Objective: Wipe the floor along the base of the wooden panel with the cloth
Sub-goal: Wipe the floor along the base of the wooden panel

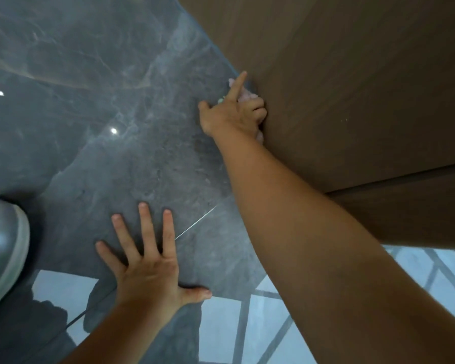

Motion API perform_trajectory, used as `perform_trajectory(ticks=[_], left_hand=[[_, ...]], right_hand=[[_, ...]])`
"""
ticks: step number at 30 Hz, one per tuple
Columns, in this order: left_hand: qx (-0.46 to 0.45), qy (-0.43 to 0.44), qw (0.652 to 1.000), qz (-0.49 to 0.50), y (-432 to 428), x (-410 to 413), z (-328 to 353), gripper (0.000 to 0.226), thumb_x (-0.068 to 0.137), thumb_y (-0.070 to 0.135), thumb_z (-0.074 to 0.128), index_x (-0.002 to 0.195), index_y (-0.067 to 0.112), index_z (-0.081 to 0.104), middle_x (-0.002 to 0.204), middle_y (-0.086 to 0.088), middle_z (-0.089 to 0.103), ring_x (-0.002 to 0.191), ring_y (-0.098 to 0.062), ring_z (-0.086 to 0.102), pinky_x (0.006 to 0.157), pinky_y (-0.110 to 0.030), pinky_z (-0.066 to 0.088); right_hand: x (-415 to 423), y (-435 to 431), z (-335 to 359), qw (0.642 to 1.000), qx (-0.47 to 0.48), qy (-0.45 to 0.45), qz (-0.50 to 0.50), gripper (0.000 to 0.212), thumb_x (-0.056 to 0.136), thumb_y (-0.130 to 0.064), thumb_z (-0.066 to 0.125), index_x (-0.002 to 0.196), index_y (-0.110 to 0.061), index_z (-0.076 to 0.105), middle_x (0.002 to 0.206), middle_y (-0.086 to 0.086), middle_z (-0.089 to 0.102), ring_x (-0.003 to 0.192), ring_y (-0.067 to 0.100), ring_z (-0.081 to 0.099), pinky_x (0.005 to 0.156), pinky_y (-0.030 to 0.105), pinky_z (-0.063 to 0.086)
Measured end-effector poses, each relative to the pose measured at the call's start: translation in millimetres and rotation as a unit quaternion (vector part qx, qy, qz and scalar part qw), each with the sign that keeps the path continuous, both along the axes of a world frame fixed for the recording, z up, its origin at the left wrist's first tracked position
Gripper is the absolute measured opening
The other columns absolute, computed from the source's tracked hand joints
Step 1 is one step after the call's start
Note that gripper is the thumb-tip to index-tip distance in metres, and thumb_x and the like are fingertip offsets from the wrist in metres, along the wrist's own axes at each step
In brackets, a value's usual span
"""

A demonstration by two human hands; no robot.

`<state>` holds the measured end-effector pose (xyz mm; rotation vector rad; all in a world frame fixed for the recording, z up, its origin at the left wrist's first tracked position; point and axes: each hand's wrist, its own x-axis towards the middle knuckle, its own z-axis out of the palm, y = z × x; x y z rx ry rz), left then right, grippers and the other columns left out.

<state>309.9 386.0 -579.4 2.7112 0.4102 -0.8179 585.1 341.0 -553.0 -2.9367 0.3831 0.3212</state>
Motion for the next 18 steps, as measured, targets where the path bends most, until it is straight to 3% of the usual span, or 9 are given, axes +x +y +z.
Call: perform_trajectory(ticks=[3,5,9,13,15,18], left_hand=[[0.004,0.004,1.0,0.007,-1,1,0,0.162,0.022,0.103,0.03,0.14,0.019,-0.04,0.149,-0.018,-0.049,0.131,-0.054,-0.043,0.107,-0.08,-0.005],[0.01,-0.002,1.0,0.007,-1,0,-2,0.162,0.02,0.104,0.028,0.14,0.02,-0.041,0.149,-0.018,-0.048,0.132,-0.054,-0.043,0.107,-0.08,-0.005],[0.009,-0.012,1.0,0.001,-3,-1,-1,0.164,0.019,0.102,0.038,0.146,0.022,-0.029,0.159,-0.02,-0.027,0.14,-0.055,-0.029,0.106,-0.081,0.0],[-0.008,-0.016,1.0,-0.009,-2,1,0,0.165,0.018,0.1,0.042,0.152,0.019,-0.01,0.163,-0.024,-0.007,0.143,-0.058,-0.015,0.103,-0.083,0.003],[-0.014,-0.006,1.0,-0.014,-2,3,1,0.165,0.02,0.1,0.043,0.151,0.018,-0.017,0.162,-0.024,-0.014,0.141,-0.058,-0.021,0.103,-0.083,0.001],[-0.011,-0.012,1.0,0.0,-2,1,0,0.164,0.025,0.101,0.042,0.142,0.018,-0.038,0.152,-0.021,-0.043,0.132,-0.056,-0.041,0.103,-0.081,-0.006]], right_hand=[[-48,-26,-3,0.992,-0.029,-0.063,0.107,0.089,0.086,-0.055,0.05,0.155,-0.021,0.005,0.152,0.025,0.022,0.122,0.038,0.033,0.1,0.049,0.037],[-87,-44,-6,0.985,-0.041,-0.062,0.159,0.085,0.09,-0.058,0.043,0.155,-0.012,0.012,0.149,0.026,0.028,0.12,0.038,0.034,0.104,0.047,0.032],[-154,-55,-7,0.989,-0.054,-0.009,0.137,0.097,0.084,-0.073,0.025,0.154,-0.008,0.008,0.148,0.028,0.022,0.12,0.038,0.022,0.104,0.051,0.032],[-95,-36,-12,0.994,-0.054,-0.019,0.095,0.103,0.083,-0.074,0.038,0.153,-0.004,0.012,0.15,0.024,0.025,0.127,0.039,0.029,0.102,0.049,0.035],[-36,-23,-9,0.995,-0.042,-0.031,0.088,0.099,0.084,-0.072,0.04,0.153,-0.005,0.016,0.149,0.018,0.028,0.129,0.036,0.031,0.102,0.046,0.036],[17,-10,-5,0.997,-0.012,-0.014,0.071,0.09,0.085,-0.072,0.036,0.15,-0.011,0.025,0.15,0.013,0.028,0.131,0.033,0.029,0.102,0.046,0.037]])
